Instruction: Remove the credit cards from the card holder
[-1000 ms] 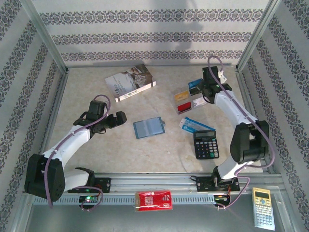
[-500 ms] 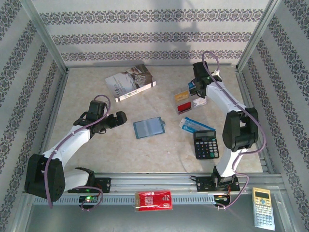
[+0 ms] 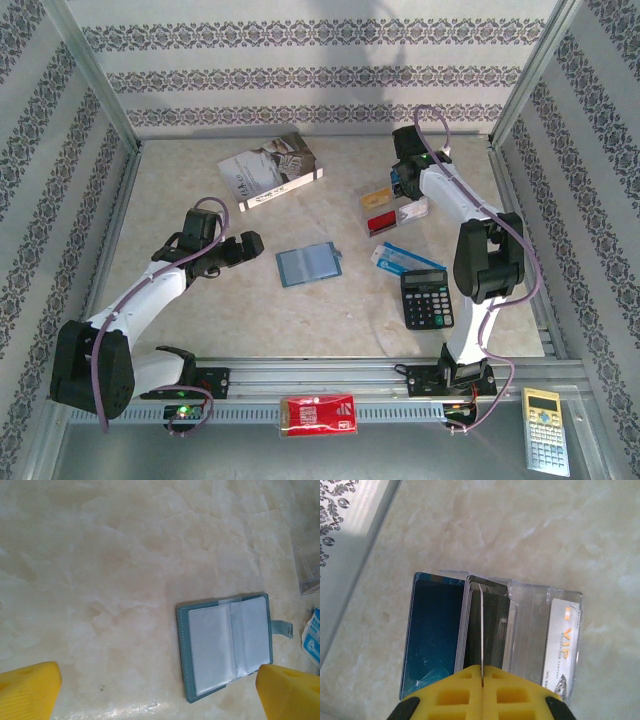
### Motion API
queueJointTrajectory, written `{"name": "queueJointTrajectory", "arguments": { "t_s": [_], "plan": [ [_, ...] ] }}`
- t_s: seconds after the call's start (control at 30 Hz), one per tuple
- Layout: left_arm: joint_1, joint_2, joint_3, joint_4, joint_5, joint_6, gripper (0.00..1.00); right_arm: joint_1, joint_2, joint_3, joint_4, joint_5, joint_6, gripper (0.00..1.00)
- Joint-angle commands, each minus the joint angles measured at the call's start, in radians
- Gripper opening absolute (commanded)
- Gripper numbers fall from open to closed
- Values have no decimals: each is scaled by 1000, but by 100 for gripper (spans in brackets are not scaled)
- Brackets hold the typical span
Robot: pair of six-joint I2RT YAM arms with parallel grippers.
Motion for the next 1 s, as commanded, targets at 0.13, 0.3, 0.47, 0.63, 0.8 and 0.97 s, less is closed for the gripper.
{"name": "queueJointTrajectory", "arguments": {
  "t_s": [0.13, 0.3, 0.47, 0.63, 0.8, 0.97],
  "plan": [
    [10, -29, -11, -4, 13, -11, 100, -3, 38, 30, -30, -24, 23, 0],
    [10, -28, -14, -6, 13, -10, 100, -12, 51, 33, -23, -46, 24, 2],
    [11, -29, -14, -6, 12, -9, 100, -16, 66, 49, 5, -74, -5, 10],
    [11, -26, -11, -9, 14, -9, 100, -18, 82, 82, 1, -92, -43, 18],
    [10, -25, -12, -9, 14, -7, 100, -18, 67, 78, 1, -83, -59, 21],
    [10, -20, -9, -9, 17, -9, 100, -19, 38, 71, -2, -81, -100, 22]
  ]
}}
